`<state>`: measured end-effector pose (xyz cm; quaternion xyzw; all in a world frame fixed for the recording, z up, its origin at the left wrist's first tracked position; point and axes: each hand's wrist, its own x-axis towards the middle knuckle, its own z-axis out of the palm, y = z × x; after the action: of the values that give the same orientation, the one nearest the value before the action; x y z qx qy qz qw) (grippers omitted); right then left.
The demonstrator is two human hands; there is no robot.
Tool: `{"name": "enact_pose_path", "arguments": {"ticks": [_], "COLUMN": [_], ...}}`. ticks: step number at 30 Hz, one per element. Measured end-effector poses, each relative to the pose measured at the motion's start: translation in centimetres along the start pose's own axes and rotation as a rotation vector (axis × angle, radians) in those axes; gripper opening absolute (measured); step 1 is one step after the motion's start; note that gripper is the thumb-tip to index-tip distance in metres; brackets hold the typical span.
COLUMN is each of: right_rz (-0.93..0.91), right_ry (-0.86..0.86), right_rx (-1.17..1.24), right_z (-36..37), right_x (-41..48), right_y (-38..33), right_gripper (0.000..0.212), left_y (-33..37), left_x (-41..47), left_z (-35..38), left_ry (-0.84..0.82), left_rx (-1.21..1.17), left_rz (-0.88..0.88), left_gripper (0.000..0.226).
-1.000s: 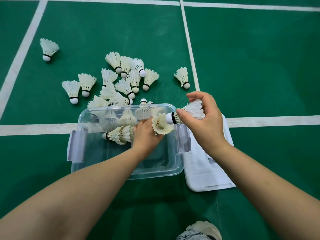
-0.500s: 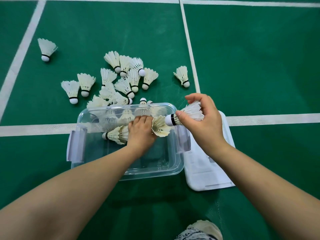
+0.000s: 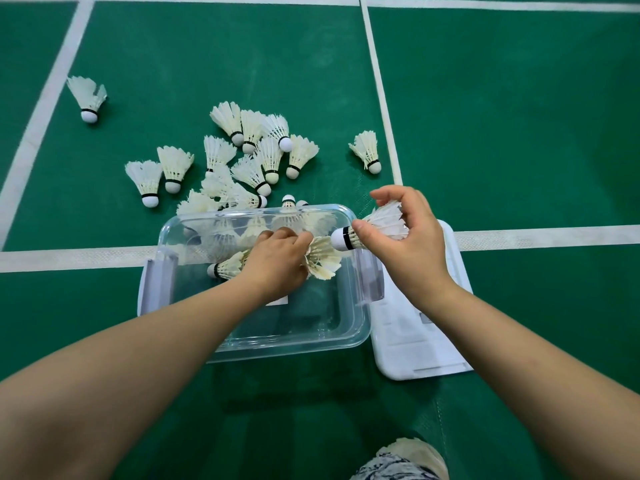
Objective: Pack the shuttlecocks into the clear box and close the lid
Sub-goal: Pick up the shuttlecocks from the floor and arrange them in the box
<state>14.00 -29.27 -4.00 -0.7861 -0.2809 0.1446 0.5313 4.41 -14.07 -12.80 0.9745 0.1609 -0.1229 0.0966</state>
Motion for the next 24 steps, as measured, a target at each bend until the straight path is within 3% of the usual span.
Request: {"name": "enact_pose_path", "arguments": {"ticks": [4, 15, 21, 24], "right_rz": [-0.006, -0.017, -0.024, -0.020], "right_ry": [0.000, 0.011, 0.019, 0.018], "right_rx": [-0.004, -0.017, -0.023, -0.022], "right_z": [0.1, 0.1, -0.1, -0.1], "right_x": [0.0, 0.0, 0.1, 0.1], "right_y": [0.1, 0.1, 0.3, 0.3], "right_gripper": [0.031, 0.031, 0.030, 0.032], "left_y": [1.0, 2.7, 1.9, 1.4], "left_x": [-0.1, -0.5, 0.1, -0.2], "left_z": [-0.3, 1.3, 1.2, 1.1], "left_ry": [0.022, 0.082, 0.027, -0.038], "left_rx": [0.086, -0.010, -0.102, -0.008], "left_rz": [-0.041, -0.248, -0.173, -0.028], "left_gripper": [0.039, 0.042, 0.065, 0.064]}}
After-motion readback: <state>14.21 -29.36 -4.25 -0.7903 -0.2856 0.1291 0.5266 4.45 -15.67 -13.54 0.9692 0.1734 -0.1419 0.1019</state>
